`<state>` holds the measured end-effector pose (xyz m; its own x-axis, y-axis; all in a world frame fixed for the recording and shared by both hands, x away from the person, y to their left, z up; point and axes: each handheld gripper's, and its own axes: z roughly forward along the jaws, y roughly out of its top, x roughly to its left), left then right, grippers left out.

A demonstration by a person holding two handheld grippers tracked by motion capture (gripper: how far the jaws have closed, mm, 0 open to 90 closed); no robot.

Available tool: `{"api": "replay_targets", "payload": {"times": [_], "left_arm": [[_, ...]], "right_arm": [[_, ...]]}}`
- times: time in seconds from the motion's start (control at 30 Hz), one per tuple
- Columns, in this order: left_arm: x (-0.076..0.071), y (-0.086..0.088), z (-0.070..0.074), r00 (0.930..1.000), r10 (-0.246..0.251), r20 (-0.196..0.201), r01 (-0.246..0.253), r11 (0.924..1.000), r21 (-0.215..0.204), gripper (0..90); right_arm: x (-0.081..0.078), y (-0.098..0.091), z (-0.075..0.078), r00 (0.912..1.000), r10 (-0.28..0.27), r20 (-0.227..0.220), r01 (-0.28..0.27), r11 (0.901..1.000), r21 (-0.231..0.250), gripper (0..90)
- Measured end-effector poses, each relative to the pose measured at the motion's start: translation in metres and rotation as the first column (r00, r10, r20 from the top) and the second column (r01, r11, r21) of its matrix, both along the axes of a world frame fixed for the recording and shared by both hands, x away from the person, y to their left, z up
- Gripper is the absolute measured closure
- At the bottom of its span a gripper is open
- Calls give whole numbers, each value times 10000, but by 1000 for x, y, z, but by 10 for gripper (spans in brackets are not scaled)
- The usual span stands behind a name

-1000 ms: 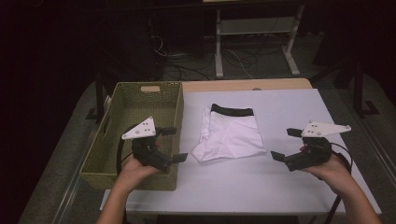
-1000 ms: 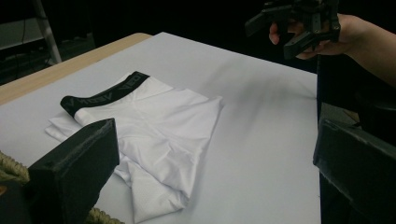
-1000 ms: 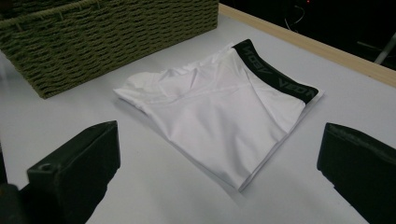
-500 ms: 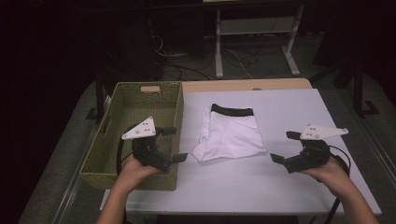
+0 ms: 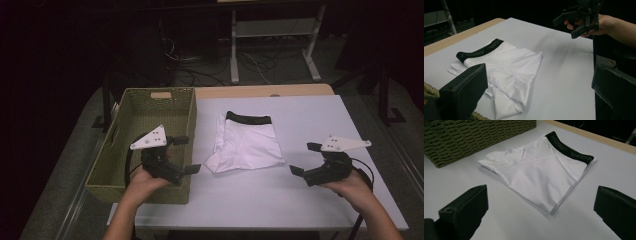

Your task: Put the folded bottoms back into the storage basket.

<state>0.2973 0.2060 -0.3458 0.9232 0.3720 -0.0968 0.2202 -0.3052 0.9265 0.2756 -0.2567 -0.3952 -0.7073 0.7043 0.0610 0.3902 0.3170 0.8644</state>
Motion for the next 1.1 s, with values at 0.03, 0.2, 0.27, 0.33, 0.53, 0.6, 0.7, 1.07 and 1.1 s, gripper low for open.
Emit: {"api": "replay_targets", "payload": {"times": [0.03, 0.2, 0.27, 0.33, 0.53, 0.6, 0.7, 1.07, 1.1], "left_arm": [[0, 0, 0, 10000, -3, -1, 3, 10000, -2, 2], [0, 0, 0, 10000, -7, 2, 7, 10000, 2, 2], [0, 0, 0, 10000, -13, -9, 13, 10000, -8, 2], [0, 0, 0, 10000, -10, -18, 10, 10000, -11, 2], [0, 0, 0, 10000, 3, -19, -3, 10000, -26, 2], [0, 0, 0, 10000, 1, -16, -1, 10000, -22, 2], [0, 0, 0, 10000, -1, -13, 1, 10000, -18, 2], [0, 0, 0, 10000, 7, -24, -7, 10000, -27, 2], [0, 0, 0, 10000, 9, -27, -9, 10000, -31, 2]], "right_arm": [[0, 0, -1, 10000, 16, -2, -16, 10000, -40, 0], [0, 0, -4, 9999, 39, -135, -40, 10000, -31, 0], [0, 0, -7, 9999, 36, -152, -37, 10000, -79, 0], [0, 0, -9, 9998, 48, -186, -50, 9999, -92, 0], [0, 0, -14, 9994, 9, -345, -17, 9998, -210, 0], [1, 1, -17, 9992, -54, -389, 39, 9993, -378, 0], [1, 2, -19, 9991, -180, -387, 162, 9987, -481, 0], [6, 7, -32, 9975, -271, -655, 221, 9968, -769, 0], [7, 7, -34, 9973, -322, -667, 268, 9964, -804, 0]]}}
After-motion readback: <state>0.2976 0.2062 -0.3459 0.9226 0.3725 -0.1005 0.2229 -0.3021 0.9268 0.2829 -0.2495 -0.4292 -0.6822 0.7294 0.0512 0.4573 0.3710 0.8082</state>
